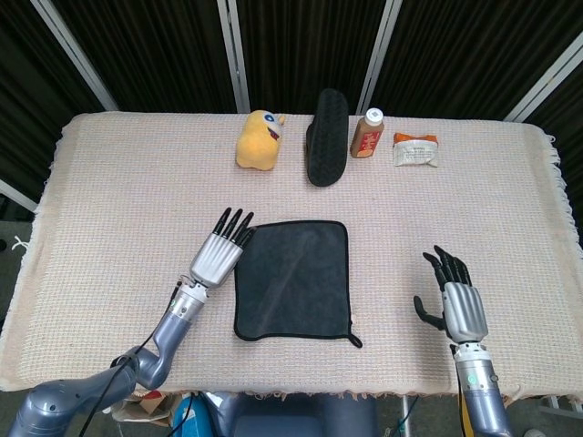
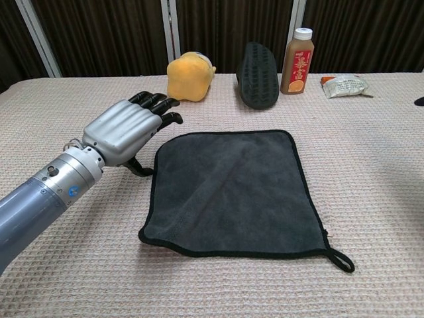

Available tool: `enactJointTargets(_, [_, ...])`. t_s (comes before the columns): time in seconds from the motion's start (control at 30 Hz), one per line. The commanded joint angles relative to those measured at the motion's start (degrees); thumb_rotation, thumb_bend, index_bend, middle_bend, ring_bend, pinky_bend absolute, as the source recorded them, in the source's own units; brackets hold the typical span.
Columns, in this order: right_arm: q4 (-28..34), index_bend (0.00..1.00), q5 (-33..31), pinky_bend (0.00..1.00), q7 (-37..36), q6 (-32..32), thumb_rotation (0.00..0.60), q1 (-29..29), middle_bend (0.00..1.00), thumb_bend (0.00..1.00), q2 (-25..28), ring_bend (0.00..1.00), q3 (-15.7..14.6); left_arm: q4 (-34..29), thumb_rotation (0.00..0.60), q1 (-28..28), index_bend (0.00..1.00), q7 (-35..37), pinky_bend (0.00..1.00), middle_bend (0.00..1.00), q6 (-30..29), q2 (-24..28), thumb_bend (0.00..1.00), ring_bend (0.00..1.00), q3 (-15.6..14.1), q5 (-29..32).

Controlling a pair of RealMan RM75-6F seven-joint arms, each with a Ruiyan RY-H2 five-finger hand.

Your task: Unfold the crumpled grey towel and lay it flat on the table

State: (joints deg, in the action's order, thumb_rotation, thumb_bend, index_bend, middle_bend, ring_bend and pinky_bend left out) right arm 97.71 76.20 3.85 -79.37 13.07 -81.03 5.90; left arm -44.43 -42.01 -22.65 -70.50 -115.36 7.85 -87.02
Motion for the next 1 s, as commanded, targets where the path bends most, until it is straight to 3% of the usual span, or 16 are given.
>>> enactJointTargets(0.03, [0.09, 0.12, 0.16, 0.01, -0.03, -0.05, 0.600, -0.07, 0.05, 0.40, -0.07, 0.00, 0.02, -1.04, 0.600, 0.42, 0.18, -0.61, 0.06, 0.03, 0.28, 0.88, 0.01, 0.01, -0.60, -0.14])
enactJointTargets(0.43, [-0.52, 0.12, 0.31, 0.01, -0.42, 0.33, 0.600, -0.20, 0.05, 0.39, -0.50, 0.00, 0.28, 0.36, 0.600, -0.03, 0.20, -2.81, 0.06, 0.03, 1.65, -0.18, 0.03, 0.01, -0.46, 0.61])
enactJointTargets(1.0, [-1.10, 0.12, 1.03, 0.01, -0.33, 0.16, 0.600, -0.74, 0.05, 0.39, -0.89, 0.00, 0.14, 10.04, 0.600, -2.71, 0.24, 0.66, 0.06, 0.04, -1.73, -7.20, 0.22, 0.01, 2.00, 0.74])
